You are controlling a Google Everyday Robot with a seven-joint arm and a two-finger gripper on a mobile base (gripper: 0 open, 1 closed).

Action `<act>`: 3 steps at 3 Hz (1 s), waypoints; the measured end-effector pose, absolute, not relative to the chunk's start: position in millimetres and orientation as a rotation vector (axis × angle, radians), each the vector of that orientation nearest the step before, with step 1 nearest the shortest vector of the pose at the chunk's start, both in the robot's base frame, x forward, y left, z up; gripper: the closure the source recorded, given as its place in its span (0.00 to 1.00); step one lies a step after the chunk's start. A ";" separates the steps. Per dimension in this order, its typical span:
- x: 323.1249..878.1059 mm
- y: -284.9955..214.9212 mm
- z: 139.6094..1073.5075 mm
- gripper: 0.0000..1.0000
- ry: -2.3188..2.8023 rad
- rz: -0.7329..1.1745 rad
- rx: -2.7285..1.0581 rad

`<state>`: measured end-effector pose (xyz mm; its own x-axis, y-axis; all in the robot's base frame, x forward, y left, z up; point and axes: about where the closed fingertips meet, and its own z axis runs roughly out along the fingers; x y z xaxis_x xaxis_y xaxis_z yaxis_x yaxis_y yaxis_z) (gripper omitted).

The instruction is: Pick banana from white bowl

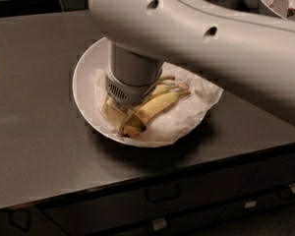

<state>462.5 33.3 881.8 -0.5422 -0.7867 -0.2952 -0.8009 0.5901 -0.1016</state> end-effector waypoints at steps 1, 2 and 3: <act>462.5 33.3 881.8 0.81 2.513 0.065 -1.294; 462.4 31.0 886.8 1.00 2.446 0.136 -1.318; 463.3 10.8 903.4 1.00 2.332 0.283 -1.263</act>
Offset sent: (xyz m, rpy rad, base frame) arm -0.0016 -0.0111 0.0211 0.2380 -0.0776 0.1647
